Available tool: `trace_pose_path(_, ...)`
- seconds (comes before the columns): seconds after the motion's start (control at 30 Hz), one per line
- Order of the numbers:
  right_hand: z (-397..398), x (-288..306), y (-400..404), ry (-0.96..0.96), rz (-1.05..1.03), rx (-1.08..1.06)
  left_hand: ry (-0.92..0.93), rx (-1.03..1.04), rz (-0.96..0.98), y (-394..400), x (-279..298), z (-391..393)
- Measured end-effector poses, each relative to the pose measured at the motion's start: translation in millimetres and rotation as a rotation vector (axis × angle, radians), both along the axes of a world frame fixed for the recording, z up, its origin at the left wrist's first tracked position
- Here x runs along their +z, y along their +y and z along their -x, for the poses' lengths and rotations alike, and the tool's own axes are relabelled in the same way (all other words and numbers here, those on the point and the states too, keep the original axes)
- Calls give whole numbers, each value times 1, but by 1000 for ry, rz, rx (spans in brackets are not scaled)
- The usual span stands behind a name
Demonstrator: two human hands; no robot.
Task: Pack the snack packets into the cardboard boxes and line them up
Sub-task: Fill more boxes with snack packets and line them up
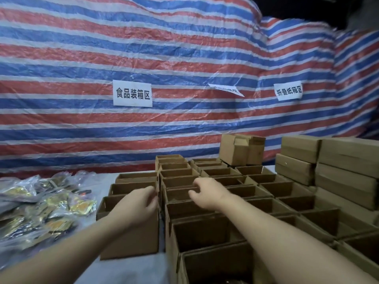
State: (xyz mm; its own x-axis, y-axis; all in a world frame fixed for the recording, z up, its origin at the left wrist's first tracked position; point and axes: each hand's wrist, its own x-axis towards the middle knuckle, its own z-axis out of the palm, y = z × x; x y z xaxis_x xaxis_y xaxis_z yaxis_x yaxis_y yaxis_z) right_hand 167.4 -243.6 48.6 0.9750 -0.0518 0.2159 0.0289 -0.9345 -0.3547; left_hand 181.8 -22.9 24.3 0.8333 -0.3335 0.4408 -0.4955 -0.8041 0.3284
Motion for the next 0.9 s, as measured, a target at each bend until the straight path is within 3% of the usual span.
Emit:
trace_pose_path(0.17, -35, 9, -85, -57, -126, -134, 61, -37, 19, -51, 6, -41)
trace_pose_path(0.5, -244, 55, -232, -240, -175, -357, 145, -112, 4, -167, 37, -205)
trace_pose_path(0.67, -312, 65, -263, -296, -130, -458, 228, -153, -5, -214, 48, -254)
trace_pose_path(0.9, -368, 47, -283, -177, 0, -420, 309, -200, -45, -235, 33, -287)
